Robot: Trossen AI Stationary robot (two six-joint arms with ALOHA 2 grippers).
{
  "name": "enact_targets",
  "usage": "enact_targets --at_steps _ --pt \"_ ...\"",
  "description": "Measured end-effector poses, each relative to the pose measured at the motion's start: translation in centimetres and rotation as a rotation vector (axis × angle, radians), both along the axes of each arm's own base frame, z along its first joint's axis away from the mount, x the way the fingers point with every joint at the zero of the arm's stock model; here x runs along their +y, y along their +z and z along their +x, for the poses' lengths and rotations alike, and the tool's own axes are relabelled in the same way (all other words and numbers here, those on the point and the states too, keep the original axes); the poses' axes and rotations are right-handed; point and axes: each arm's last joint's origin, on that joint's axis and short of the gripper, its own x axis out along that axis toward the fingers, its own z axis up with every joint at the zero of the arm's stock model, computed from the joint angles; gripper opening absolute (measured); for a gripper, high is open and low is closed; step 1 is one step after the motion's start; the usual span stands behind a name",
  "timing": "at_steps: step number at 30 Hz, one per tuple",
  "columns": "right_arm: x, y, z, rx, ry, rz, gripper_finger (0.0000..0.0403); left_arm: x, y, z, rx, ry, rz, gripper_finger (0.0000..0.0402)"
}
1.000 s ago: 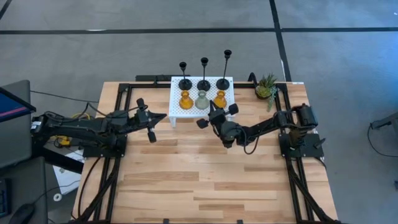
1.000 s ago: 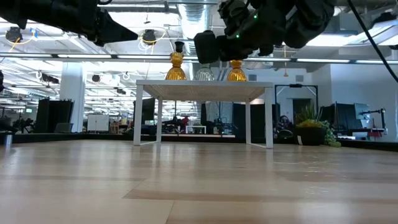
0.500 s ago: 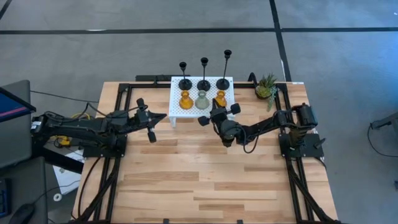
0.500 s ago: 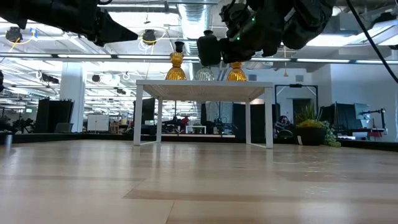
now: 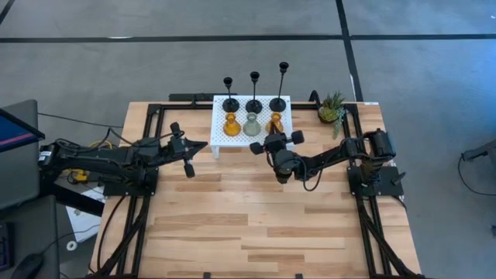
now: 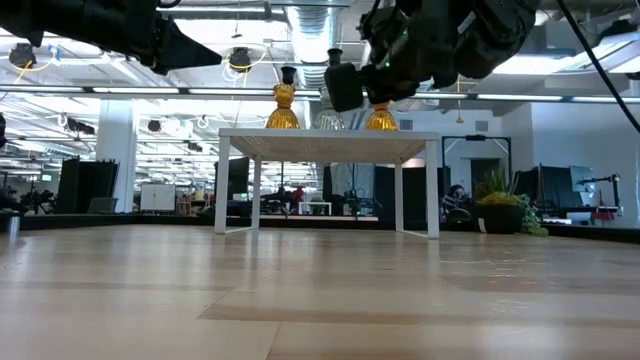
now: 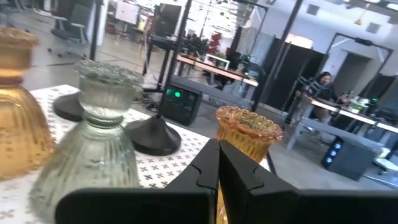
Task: Pick & Place candle stick holders
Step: Adjust the glass candle holders on the shelf
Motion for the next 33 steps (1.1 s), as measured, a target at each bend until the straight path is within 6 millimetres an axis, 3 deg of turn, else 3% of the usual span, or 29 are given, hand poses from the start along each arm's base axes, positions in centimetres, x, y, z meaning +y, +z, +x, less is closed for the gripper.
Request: enact_targets --at_steps 15,24,33 --pt "1.1 -0.2 -0.2 0.026 -0.022 0.0 0.0 0.0 0.0 0.0 0.0 0.0 0.0 0.0008" --pt "3.3 0.3 0.4 -0.03 0.294 -0.016 0.0 0.0 0.0 0.0 0.0 0.0 0.0 0.0008" --pt "1.4 0.5 1.1 -0.113 0.462 -0.015 0.0 0.0 0.0 0.0 -0.003 -0.001 -0.008 0.0008"
